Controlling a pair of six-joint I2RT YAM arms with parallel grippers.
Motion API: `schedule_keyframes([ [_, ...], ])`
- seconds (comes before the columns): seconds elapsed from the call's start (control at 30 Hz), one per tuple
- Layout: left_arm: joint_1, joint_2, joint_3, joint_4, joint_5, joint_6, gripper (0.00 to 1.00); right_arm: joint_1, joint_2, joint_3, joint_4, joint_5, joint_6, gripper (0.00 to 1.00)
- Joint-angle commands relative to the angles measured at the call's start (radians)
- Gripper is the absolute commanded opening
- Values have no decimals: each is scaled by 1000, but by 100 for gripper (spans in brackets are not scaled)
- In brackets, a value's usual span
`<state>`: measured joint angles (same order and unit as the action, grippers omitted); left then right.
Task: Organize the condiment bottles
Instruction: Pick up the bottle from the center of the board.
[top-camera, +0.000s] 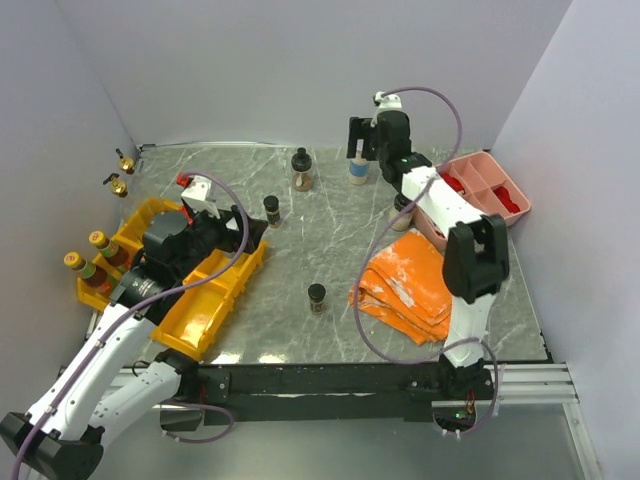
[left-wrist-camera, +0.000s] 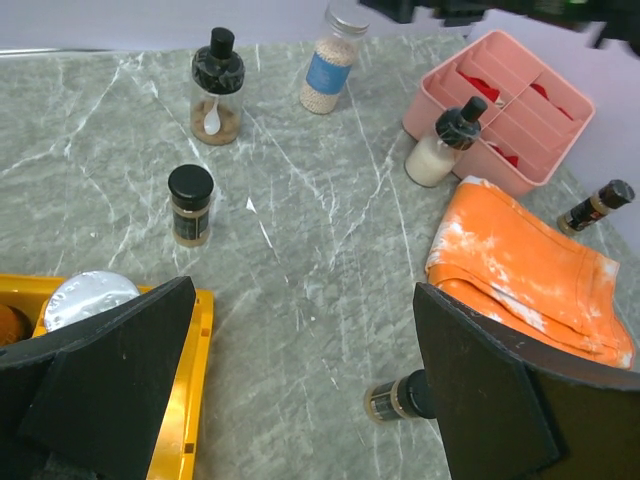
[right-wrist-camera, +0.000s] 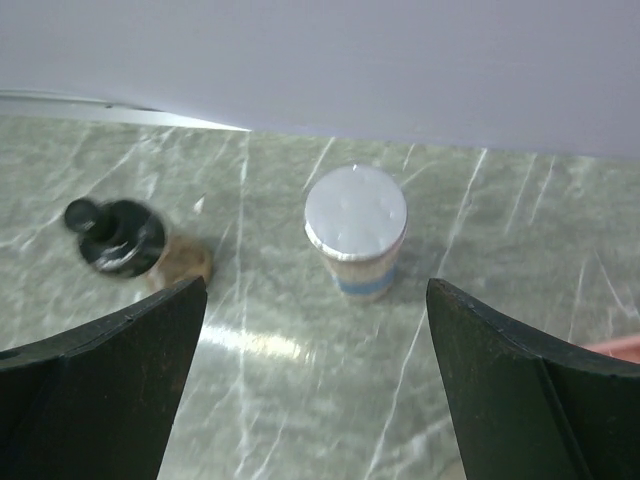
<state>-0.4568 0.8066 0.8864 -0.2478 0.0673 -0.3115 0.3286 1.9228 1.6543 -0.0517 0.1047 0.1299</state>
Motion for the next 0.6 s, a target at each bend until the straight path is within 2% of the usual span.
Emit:
schedule_keyframes([
  [0.0,20,-23,-6,48,55,-12,97,-19,126,180,3,13,-35,97],
  [0.17,24,-10,6,27,49,-12,96,-31,261,303,-14,35,-21,96],
  [0.33,32,-24,0,39,48,-20,96,-36,335,346,-5,21,-24,95],
  [0.43,38,-29,-4,42,42,-20,96,-37,370,384,-17,10,-32,90],
  [0.53,47,-26,-3,39,42,-20,96,-39,364,363,9,3,-47,79],
  [0.57,49,-24,-3,39,45,-20,96,-39,351,345,25,-3,-53,72],
])
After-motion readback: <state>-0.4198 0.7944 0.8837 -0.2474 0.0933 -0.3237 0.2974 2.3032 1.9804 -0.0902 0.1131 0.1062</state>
